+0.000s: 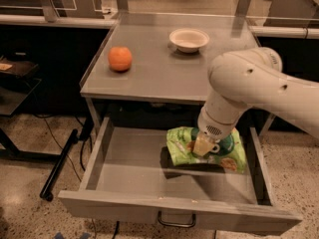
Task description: Pick green rice chip bag from top drawer and place on counter
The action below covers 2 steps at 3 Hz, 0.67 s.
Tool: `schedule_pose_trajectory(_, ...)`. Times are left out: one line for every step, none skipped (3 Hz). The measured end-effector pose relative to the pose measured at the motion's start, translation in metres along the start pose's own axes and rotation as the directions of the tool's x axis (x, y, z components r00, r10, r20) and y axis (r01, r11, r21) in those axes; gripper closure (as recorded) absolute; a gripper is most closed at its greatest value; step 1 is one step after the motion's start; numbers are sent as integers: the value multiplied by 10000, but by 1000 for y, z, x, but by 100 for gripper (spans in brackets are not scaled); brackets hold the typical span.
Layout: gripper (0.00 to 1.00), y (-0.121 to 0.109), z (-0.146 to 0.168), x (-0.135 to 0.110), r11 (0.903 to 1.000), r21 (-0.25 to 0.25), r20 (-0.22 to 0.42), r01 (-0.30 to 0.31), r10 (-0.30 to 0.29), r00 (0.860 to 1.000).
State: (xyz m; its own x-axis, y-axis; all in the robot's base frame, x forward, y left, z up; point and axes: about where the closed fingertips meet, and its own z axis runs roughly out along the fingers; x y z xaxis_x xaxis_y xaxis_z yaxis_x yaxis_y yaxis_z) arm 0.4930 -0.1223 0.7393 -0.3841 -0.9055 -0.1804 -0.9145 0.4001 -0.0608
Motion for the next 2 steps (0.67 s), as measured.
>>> schedule_pose_trajectory(100, 2, -48, 2, 9984, 490, 315, 284, -299, 9991)
schedule_pose_trajectory(100, 3, -46, 1, 9993, 354, 381, 130, -144, 9992)
